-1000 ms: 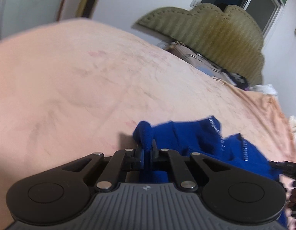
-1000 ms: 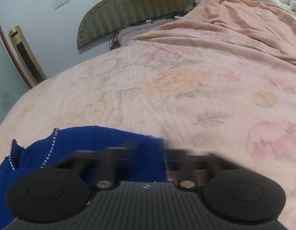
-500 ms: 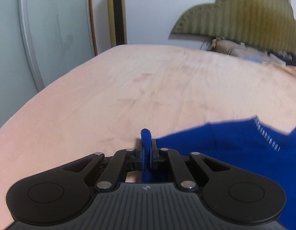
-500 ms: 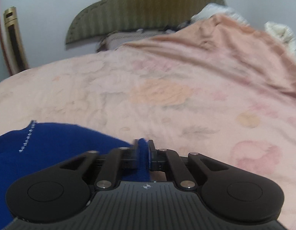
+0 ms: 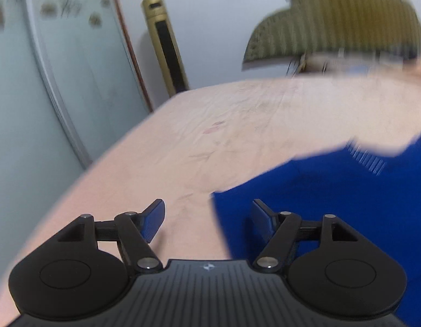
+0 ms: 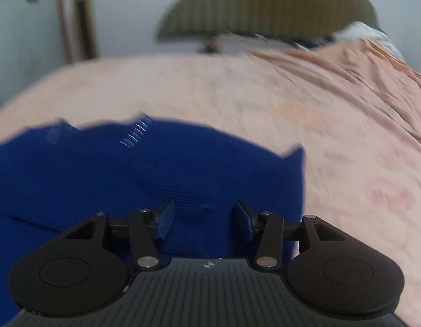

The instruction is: Fold small clothes

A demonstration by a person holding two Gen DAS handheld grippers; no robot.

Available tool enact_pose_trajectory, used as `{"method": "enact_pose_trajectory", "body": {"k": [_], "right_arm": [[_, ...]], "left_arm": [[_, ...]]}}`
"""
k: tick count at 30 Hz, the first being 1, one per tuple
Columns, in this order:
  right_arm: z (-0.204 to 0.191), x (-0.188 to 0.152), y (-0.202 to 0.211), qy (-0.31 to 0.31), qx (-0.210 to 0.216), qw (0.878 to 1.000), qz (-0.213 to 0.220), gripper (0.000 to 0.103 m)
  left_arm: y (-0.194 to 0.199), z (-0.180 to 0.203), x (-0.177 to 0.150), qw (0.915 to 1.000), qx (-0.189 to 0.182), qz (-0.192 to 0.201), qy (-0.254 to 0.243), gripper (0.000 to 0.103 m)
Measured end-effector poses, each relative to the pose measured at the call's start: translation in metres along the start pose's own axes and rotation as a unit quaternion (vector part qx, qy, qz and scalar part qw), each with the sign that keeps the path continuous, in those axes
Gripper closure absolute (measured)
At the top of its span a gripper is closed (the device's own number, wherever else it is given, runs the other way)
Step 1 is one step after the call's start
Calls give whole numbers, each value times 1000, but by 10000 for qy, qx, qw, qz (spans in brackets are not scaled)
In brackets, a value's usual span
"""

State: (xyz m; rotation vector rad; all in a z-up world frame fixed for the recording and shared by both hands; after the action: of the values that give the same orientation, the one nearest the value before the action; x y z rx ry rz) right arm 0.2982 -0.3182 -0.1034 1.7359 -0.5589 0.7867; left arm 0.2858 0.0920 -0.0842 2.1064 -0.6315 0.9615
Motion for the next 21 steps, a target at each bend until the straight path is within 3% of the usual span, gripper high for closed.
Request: {"method": "enact_pose_trajectory", "body": {"k": [2,4,7,10,17,19,21], "right_arm": [[-3,3,8,-147,-71,9998,144,47],[-17,3,23,49,25,9994,344,42],[-36,-11,34,453,123,9982,367,24],[-37,-29,32,455,11,9990,41,27],[-44,-47,88,229,278,9985,420,26],[-48,-58,102,321,325,9983,358,26],[-48,-66,112,301,384,9983,309,26]], "left_arm": [[-7,-1,-6,9994,262,-123,-202,33],[3,-13,-8,9996,-150,-137,208,33],[23,-24,-18,9960,-601,-340,560,33],[48,-27,-37,9907,-1069,-538,646,33],[98,-33,-85,9644,-2290,-1084,764,33],[108,-37,-95,9581,-2461,-1194,846,33],[117,-42,-103,9571,-2508,-1171,859,33]]}}
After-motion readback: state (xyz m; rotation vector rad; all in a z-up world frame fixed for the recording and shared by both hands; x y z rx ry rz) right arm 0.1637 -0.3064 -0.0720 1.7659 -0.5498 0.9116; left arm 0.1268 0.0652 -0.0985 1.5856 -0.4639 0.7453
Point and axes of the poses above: each gripper's, at about its wrist camera, not at the fingertips, and y roughly against the way its jaws point, z to its right, x to its top, the point moved 7 cm from there along -y, roughly the way its jaws point, and after that the axes turned 15 degrees about x, right-handed, at the moved point
